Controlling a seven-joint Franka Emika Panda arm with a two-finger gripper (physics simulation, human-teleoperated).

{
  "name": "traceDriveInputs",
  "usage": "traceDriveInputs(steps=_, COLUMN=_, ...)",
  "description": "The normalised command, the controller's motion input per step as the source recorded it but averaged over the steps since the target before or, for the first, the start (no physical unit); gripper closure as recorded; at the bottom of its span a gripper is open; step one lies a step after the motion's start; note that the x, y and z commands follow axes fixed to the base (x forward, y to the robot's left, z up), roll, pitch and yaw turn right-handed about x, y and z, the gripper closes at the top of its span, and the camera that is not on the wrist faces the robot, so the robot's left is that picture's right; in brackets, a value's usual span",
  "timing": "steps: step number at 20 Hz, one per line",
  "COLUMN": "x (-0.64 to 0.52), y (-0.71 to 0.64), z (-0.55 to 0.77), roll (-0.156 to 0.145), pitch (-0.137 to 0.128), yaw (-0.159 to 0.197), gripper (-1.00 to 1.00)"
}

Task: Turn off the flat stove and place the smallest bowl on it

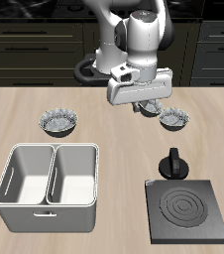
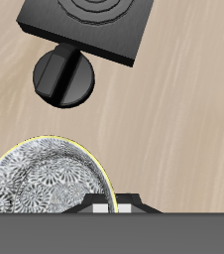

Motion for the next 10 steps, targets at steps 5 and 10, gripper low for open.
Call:
traceDriveInputs(steps=5, x=0.43, y=0.05, z=-0.03, roll=-0.041, pitch=0.036, yaw=0.004, gripper=1.0)
traceDriveInputs(steps=10, x=0.23, y=0.2, z=0.18, roll=-0.007, pitch=-0.01, yaw=0.019, gripper=1.0)
